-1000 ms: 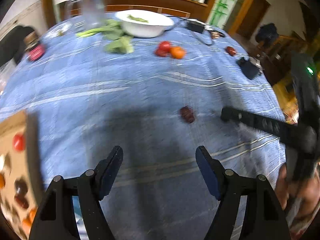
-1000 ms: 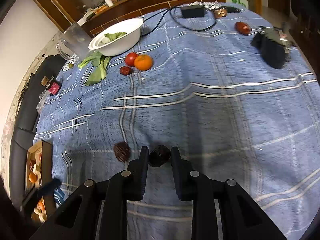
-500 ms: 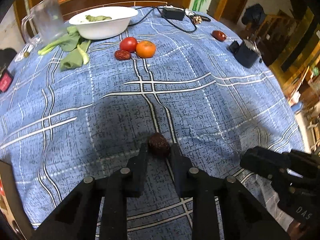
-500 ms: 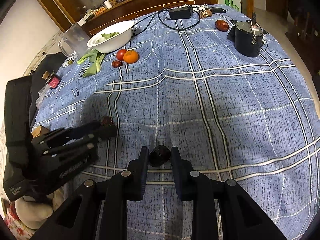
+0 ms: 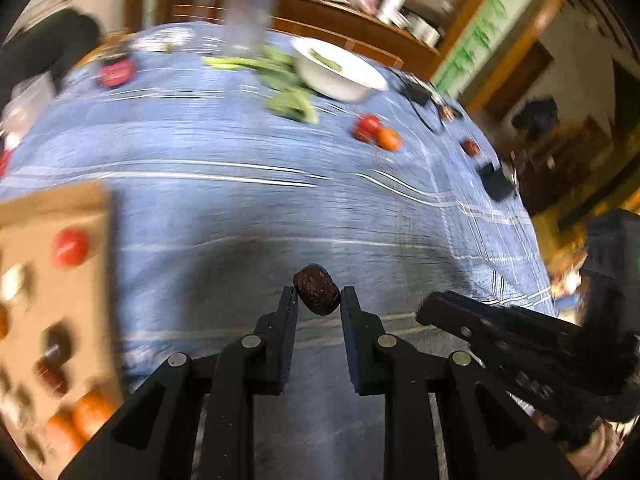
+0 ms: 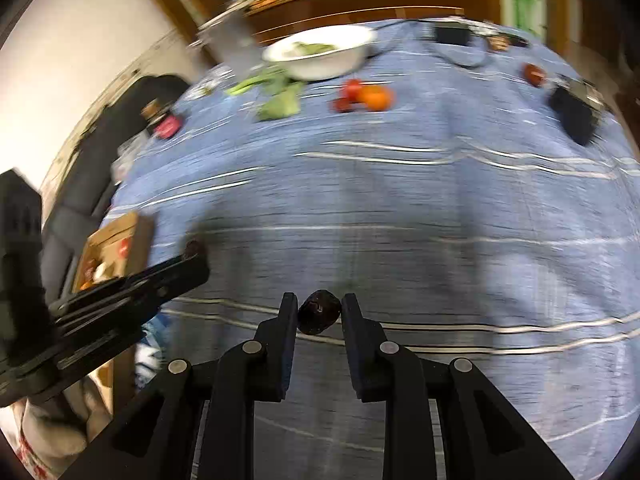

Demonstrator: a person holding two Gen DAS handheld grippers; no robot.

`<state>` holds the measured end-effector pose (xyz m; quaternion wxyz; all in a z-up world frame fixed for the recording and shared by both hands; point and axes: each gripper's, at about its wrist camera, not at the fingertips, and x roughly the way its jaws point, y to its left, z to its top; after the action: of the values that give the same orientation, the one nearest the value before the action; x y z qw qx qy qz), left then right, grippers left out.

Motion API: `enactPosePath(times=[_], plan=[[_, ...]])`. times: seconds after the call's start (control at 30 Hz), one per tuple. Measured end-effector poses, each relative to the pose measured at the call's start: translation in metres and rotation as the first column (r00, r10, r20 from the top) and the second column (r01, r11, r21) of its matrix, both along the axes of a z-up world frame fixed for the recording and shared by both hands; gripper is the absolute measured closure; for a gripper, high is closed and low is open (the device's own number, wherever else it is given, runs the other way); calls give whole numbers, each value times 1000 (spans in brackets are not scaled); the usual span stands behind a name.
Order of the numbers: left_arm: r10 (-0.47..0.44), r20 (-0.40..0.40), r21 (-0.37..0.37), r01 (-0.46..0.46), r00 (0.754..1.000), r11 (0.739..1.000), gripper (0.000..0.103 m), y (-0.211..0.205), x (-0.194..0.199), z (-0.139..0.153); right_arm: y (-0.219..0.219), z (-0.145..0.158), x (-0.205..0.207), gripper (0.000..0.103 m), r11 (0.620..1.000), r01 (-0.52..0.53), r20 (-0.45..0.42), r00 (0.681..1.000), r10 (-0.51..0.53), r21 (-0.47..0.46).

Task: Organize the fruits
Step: 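Carry both jujubes into the tray and open both tools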

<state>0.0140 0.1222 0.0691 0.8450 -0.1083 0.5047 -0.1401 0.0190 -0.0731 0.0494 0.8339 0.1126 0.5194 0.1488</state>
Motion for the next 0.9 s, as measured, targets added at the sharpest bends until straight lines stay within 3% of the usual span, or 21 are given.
enactPosePath(times=[0.1,0.2,0.4,0.53,0.7,0.9], plan=[[90,4,8,-90,996,996,82,52,-20,10,48,7,3,79,996,-91,7,996,91,26],[181,6,63,-181,983,981,82,101,-36,12,96,14,3,78,982,-182,17,983,181,52],[311,-35,137,-304,950,943,82,179,-48,-3,188,13,2,78,944,-329,26,944,328,36],[325,-61,167,-311,944,936,82,200,-46,-14,225,0,7,78,935,-354,16,935,354,3],[302,-82,159,-287,950,945,81,211,-40,-27,248,-19,17,78,935,-350,-9,937,350,-56],[278,-71,134,-267,958,954,69,213,-31,-25,258,-27,24,78,939,-336,-20,942,336,-71]])
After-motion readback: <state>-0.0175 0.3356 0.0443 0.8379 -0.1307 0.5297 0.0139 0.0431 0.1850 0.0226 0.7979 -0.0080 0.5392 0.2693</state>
